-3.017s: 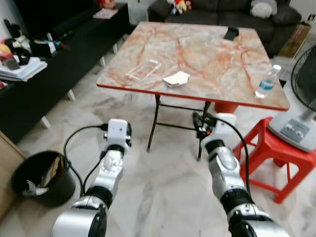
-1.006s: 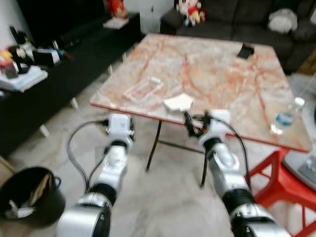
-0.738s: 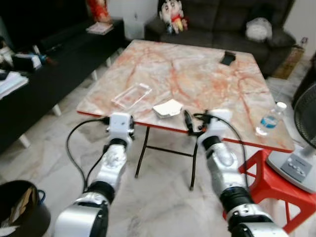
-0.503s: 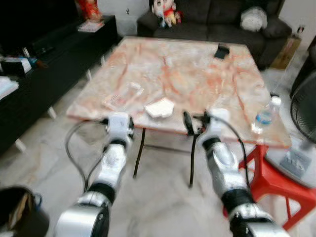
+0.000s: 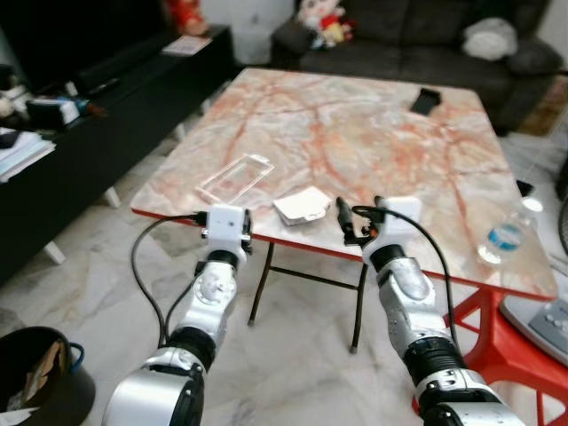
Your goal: Picking trash to rubbish bin
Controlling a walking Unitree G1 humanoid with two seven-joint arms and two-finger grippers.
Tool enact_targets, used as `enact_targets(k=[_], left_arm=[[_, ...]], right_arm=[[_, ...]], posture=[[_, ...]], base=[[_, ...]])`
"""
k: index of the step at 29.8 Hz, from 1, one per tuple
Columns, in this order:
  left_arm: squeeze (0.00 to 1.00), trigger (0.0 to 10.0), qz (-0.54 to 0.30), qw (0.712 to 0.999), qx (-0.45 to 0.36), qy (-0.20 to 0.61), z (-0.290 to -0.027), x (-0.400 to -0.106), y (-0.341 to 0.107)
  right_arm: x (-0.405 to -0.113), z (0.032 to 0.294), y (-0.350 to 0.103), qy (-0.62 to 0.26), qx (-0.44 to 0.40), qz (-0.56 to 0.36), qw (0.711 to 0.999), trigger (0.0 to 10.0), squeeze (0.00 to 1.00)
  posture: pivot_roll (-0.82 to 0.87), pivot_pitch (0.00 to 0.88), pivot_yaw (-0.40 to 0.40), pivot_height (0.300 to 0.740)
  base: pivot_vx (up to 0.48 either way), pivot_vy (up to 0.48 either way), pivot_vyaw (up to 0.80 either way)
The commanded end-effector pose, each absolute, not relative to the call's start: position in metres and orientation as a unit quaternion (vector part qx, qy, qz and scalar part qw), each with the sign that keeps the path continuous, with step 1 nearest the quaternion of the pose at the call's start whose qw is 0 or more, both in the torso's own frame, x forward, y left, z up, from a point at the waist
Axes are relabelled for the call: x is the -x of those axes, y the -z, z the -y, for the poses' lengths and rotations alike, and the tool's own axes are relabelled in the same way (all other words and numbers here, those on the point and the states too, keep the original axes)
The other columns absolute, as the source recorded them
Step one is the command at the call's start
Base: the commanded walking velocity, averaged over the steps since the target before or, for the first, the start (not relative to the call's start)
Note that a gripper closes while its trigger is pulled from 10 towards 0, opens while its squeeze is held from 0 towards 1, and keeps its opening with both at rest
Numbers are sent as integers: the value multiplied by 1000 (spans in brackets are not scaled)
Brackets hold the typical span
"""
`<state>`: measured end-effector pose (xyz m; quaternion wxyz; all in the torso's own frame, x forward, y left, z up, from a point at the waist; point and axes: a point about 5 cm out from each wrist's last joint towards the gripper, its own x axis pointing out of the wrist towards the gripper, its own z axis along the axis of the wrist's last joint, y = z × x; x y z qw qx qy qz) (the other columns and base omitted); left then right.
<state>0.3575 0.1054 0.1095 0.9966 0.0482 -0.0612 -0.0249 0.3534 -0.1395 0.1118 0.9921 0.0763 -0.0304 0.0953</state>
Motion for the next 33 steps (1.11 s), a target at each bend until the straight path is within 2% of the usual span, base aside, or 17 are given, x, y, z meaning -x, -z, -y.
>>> enact_targets(k=[1,12,15,33], left_arm=[[0,10000,64,996,-56,14,-115,-360,-112],[0,10000,64,996,-55,17,-114,-360,-112],[0,10000,64,996,-54,17,-114,-360,-112],[0,10000,64,996,-53,17,-113,-360,-112]], right_arm=[[-356,131,-118,-107,-84,39,990,10000,0],[-357,133,-117,-97,-98,31,990,10000,0],[-357,134,-120,-97,-101,40,989,10000,0],[-357,132,-119,-102,-90,38,990,10000,0]], posture=[[-144,12,-45,740],[-145,11,-45,740],[-145,10,-46,740],[-145,12,-48,740]], base=[[326,0,0],[329,0,0],[331,0,-800],[329,0,0]])
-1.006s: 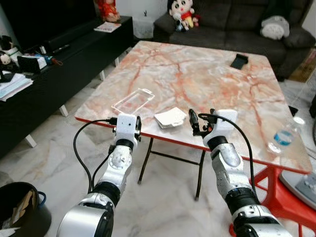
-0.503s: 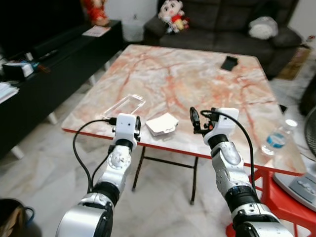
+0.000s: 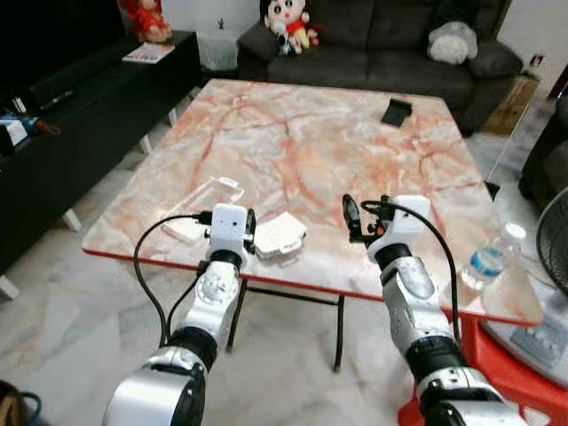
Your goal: Picking trash to rubbish bin
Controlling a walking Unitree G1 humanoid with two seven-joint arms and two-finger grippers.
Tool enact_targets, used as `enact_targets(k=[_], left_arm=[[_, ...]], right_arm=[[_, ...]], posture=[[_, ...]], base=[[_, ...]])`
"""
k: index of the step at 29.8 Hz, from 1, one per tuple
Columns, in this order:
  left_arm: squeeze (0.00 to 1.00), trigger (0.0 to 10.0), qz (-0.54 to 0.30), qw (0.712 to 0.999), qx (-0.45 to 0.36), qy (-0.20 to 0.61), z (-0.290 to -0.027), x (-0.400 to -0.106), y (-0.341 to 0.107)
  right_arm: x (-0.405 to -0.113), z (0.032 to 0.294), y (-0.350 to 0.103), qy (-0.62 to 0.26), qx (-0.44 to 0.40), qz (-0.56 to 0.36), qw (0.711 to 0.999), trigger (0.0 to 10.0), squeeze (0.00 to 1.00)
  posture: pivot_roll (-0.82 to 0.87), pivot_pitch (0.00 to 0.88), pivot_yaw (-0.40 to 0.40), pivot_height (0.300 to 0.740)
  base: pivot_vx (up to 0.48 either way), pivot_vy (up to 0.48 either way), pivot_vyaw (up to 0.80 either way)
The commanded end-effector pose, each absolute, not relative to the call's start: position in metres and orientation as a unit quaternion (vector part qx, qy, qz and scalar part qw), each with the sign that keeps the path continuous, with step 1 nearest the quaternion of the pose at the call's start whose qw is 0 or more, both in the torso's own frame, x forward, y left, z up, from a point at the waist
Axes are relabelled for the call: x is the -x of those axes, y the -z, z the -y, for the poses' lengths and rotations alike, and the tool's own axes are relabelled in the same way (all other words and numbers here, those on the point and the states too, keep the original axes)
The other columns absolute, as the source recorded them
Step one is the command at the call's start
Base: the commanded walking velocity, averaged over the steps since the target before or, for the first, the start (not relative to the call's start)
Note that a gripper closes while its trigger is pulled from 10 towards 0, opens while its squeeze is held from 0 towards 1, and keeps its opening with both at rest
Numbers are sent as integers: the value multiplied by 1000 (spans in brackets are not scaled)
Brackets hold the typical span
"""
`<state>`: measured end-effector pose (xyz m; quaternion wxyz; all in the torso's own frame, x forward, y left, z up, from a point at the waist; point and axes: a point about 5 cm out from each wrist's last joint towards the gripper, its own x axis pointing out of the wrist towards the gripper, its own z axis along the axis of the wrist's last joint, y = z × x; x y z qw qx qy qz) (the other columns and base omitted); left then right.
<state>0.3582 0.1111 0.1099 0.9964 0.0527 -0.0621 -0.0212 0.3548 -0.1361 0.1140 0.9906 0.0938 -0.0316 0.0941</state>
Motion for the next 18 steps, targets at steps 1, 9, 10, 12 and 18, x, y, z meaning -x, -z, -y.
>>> enact_targets(k=[1,9,10,12,18], left_arm=[[0,10000,65,996,-53,17,-113,-360,-112],[0,10000,65,996,-53,18,-113,-359,-112],[0,10000,65,996,-53,18,-113,-359,-112],[0,10000,65,996,-52,17,-113,-359,-112],[0,10000,64,996,-53,18,-113,-359,-112]], right_arm=[[-356,132,-119,-103,-86,38,990,10000,0],[-355,130,-119,-109,-68,43,991,10000,0],[-355,131,-118,-104,-76,40,991,10000,0],[-355,132,-117,-100,-83,37,991,10000,0],[-355,132,-117,-104,-78,35,991,10000,0]], posture=[[-145,12,-48,740],[-145,13,-49,740],[-145,13,-49,740],[-145,13,-49,740],[-145,13,-49,740]], base=[[326,0,0],[328,0,305],[330,0,0],[330,0,0],[331,0,0]])
